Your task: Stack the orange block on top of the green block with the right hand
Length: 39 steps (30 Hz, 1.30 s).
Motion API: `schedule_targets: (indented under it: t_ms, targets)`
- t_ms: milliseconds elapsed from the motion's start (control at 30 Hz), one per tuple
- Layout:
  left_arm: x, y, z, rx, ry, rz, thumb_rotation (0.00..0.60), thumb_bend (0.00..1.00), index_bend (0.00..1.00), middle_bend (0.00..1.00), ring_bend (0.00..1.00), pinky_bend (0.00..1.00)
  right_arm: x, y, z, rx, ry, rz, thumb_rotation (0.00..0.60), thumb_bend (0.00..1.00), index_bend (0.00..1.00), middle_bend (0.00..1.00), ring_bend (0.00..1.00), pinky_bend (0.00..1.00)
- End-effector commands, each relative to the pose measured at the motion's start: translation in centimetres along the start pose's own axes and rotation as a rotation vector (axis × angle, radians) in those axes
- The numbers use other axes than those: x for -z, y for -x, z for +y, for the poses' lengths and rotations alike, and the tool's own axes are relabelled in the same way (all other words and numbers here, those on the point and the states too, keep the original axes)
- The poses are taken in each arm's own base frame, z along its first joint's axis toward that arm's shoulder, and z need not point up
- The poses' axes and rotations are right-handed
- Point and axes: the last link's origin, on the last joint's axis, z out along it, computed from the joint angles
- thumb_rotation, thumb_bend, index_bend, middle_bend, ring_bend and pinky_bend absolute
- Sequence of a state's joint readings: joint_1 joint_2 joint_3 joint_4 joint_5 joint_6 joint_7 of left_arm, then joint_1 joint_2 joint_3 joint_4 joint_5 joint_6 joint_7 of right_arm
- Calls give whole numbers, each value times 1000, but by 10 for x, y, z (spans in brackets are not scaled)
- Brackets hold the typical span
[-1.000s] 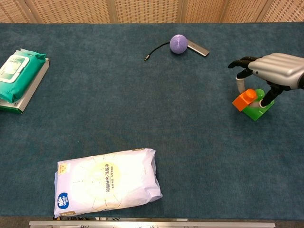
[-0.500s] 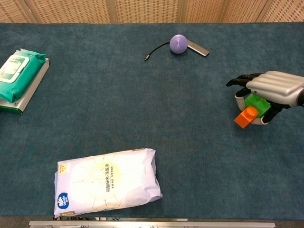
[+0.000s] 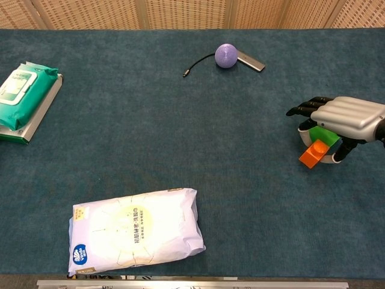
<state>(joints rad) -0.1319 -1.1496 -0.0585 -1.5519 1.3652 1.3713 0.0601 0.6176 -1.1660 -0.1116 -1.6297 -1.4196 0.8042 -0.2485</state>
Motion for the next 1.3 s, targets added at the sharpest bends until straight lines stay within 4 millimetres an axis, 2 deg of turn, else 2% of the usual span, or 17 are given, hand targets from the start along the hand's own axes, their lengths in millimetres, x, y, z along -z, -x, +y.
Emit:
schedule_targets:
  t_ms: [33,633,1300]
  targets:
    - [0,0,0,0,0,0,600,112,361,379,392,540,0,1,0,4,0,-2,600,246,630,80,0,5]
    - [1,0,0,-1,-3,-2,600,112,361,379,392,540,-1,9,11,32,38,-32,600,247,632,74,0,0]
    - [-1,0,3,-7,4,-8,600,112,361,379,392,540,9,14,31,50,117,-30,600,249,633,74,0,0]
